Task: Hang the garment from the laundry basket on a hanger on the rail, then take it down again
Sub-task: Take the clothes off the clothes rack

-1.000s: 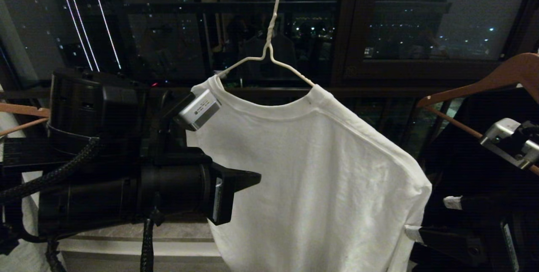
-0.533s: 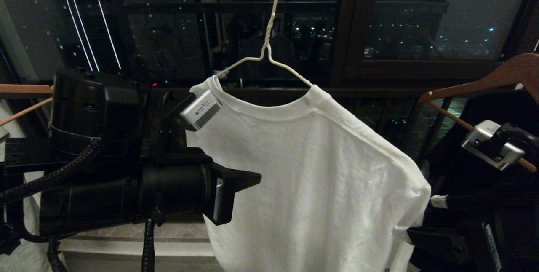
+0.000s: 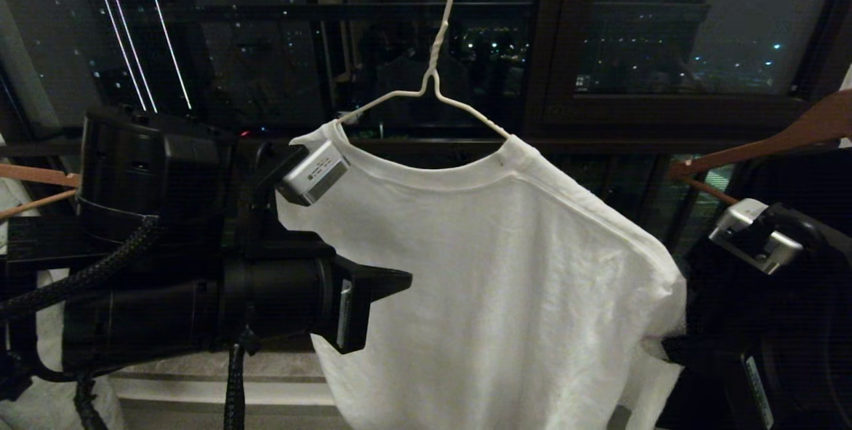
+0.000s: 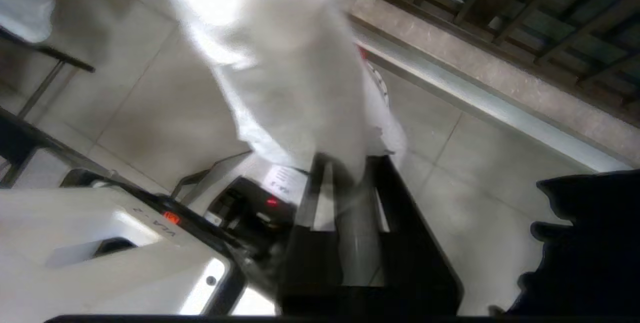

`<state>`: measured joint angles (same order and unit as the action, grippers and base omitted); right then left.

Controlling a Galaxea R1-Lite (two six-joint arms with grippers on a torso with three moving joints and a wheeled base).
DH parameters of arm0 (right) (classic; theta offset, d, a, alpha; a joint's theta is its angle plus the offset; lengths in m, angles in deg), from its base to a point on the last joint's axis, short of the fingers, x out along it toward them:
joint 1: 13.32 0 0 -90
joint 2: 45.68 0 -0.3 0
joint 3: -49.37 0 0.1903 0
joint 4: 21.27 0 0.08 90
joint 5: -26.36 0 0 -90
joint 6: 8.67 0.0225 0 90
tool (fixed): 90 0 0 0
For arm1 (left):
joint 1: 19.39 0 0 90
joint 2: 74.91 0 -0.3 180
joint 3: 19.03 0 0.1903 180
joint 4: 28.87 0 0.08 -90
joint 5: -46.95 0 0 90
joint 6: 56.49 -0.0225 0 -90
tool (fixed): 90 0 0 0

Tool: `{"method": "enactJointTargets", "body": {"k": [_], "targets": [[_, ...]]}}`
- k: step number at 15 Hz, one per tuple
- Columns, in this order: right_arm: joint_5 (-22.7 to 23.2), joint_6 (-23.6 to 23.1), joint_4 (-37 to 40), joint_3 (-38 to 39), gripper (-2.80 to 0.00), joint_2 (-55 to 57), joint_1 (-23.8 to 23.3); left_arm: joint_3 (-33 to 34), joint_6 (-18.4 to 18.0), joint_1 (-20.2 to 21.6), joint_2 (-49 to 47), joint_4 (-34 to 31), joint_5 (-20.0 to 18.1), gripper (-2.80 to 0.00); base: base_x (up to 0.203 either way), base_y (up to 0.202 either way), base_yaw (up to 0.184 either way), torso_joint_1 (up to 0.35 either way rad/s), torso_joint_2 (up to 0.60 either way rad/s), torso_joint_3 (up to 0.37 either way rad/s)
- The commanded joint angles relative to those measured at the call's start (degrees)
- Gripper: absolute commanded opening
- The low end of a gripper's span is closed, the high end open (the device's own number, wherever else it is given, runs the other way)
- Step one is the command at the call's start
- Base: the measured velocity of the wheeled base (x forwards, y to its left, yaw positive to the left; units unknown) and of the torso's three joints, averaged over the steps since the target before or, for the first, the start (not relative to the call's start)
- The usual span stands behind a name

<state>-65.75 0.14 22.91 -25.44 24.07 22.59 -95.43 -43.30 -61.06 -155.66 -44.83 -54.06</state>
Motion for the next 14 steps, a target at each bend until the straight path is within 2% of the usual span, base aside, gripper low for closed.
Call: {"method": "enactJointTargets", "body": {"k": [1,6,14], "targets": [[-0.1,0.1,0.1,1.1,-2.80,-0.7,0.0,-0.1,0.1,0.5,0.0,0.1,0.0,-2.80,0.000,0.000,0.000,0.000,0.00,0.000],[-0.6,0.4,0.1,4.4,-2.80,-1.8,-0.5,-0.2,0.1,0.7,0.2,0.1,0.0,-2.80,0.000,0.000,0.000,0.000,0.00,0.000],[-0.5,0.0,0.0,7.8,-2.80,-1.4,-4.7,-0.3,0.2,0.7,0.6,0.1,0.0,-2.80,0.000,0.000,0.000,0.000,0.00,0.000]]}}
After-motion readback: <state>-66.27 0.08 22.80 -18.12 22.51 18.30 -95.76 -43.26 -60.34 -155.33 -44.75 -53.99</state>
